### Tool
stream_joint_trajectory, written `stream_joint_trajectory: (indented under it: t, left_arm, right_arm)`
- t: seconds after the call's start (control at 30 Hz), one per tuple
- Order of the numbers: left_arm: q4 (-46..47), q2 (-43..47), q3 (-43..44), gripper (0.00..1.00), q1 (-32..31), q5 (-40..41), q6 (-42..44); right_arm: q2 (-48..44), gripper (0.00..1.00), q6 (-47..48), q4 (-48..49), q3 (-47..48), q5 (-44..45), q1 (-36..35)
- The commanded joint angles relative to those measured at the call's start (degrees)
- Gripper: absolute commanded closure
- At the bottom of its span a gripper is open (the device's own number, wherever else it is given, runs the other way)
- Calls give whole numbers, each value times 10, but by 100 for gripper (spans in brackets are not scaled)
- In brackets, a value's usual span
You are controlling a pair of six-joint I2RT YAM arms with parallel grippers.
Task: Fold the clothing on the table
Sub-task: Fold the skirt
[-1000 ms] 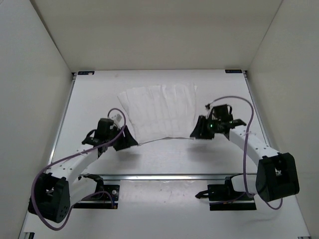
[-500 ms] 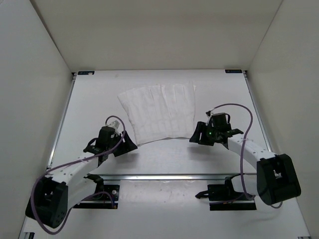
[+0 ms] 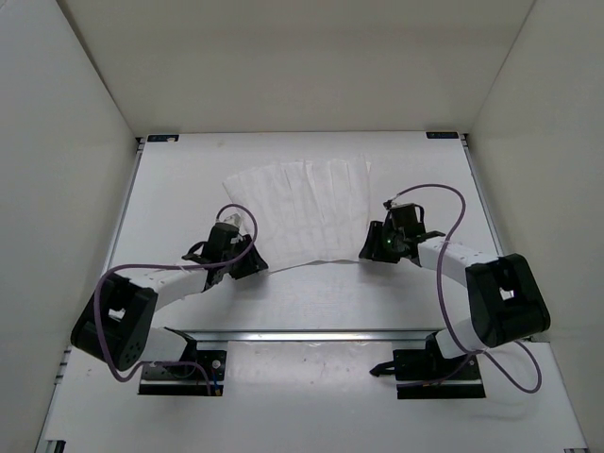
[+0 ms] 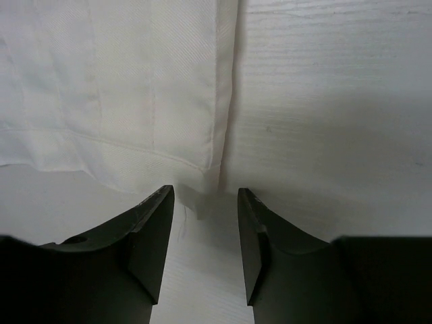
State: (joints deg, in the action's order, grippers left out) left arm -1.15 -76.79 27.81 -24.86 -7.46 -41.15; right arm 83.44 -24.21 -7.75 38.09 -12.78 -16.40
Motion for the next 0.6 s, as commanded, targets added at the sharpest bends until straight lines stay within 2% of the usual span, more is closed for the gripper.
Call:
stream_joint_trajectory:
  t: [0.0, 0.03, 0.07, 0.1, 0.17, 0.2, 0.3, 0.47, 0.57]
  left_arm:
    - [15, -16, 10, 56, -7, 17, 3]
    - [23, -15, 12, 63, -9, 18, 3]
    - [27, -18, 9, 68, -5, 18, 3]
    - [29, -20, 7, 77, -3, 7, 5]
    - [32, -26, 7, 98, 5, 5, 8]
    - [30, -25, 8, 100, 3, 3, 10]
    - [12, -10, 31, 100, 6, -8, 29]
    - [-97, 85, 113, 100, 36, -2, 77]
    - [-159, 116, 155, 100, 33, 0, 95]
  right_arm:
    - [22, 60, 6, 23, 5, 25, -1]
    - [23, 62, 6, 23, 5, 21, 4]
    - [35, 69, 5, 27, 5, 21, 1]
    - [37, 75, 7, 26, 9, 18, 3]
    - [42, 96, 6, 16, 14, 15, -6]
    - [43, 100, 6, 13, 16, 19, -6]
    - [12, 100, 8, -18, 30, 22, -12]
    - [-96, 100, 14, -85, 74, 29, -17]
    - [-153, 100, 10, -125, 94, 21, -20]
